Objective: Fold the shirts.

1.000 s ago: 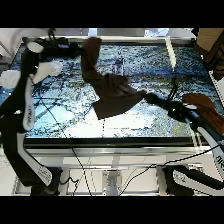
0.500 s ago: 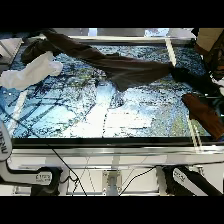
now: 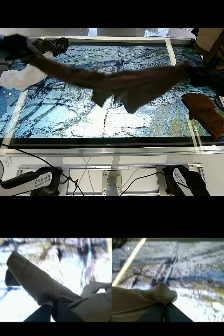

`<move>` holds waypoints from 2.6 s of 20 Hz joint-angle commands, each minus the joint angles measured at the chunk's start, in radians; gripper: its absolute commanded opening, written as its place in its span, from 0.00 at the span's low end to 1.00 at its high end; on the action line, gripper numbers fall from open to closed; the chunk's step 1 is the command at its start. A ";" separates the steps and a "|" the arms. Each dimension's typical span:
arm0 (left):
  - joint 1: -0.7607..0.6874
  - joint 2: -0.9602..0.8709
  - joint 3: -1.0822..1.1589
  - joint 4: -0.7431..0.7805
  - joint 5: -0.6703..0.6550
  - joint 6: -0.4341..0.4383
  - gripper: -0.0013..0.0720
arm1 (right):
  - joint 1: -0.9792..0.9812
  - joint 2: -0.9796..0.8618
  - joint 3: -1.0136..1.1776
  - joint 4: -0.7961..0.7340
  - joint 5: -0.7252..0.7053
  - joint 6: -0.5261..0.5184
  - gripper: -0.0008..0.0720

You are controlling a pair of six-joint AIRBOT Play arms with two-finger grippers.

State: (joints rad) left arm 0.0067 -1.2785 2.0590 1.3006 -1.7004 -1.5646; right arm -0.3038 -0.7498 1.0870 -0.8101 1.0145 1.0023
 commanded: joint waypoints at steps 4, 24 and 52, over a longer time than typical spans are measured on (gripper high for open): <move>-0.103 0.008 -0.166 0.000 -0.076 0.003 0.03 | 0.000 -0.003 0.006 -0.178 0.136 0.154 0.04; -0.106 -0.354 -0.321 0.032 0.248 0.034 0.84 | 0.000 -0.330 0.006 -0.096 0.108 0.097 0.04; -0.106 -0.455 -0.753 -0.122 0.639 -0.036 0.64 | 0.000 -0.330 0.006 -0.090 0.114 0.074 0.04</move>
State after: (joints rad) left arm -0.1001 -1.7241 1.3125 1.1648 -1.1473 -1.5909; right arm -0.3038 -1.0790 1.0924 -0.9035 1.1290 1.0767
